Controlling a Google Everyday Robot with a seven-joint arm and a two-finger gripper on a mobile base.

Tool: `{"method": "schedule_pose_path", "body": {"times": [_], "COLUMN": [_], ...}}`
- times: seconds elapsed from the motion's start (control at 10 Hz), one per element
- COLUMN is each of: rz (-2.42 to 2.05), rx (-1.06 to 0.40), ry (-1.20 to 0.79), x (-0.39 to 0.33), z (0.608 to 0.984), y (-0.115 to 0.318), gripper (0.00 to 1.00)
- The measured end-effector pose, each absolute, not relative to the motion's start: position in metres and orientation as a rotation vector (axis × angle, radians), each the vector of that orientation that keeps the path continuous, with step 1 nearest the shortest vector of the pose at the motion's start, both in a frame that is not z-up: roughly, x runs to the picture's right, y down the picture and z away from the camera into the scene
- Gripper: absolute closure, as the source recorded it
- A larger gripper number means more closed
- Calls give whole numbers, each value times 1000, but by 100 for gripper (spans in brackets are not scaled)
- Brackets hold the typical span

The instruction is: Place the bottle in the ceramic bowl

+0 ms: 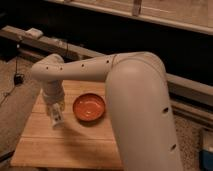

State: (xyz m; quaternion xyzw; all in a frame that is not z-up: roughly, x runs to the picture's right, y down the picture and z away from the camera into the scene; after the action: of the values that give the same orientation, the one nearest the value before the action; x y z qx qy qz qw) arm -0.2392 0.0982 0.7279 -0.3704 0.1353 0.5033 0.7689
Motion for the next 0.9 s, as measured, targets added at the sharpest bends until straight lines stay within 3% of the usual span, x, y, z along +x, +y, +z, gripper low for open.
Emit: {"method": "schedule_pose_path", "body": {"times": [0.5,0.9], "rz": [1233,1321], "rx": [-739,-702], "ry": [301,371], "x": [-188,-158], "z": [775,804], "y": [35,31], "gripper": [100,100]}}
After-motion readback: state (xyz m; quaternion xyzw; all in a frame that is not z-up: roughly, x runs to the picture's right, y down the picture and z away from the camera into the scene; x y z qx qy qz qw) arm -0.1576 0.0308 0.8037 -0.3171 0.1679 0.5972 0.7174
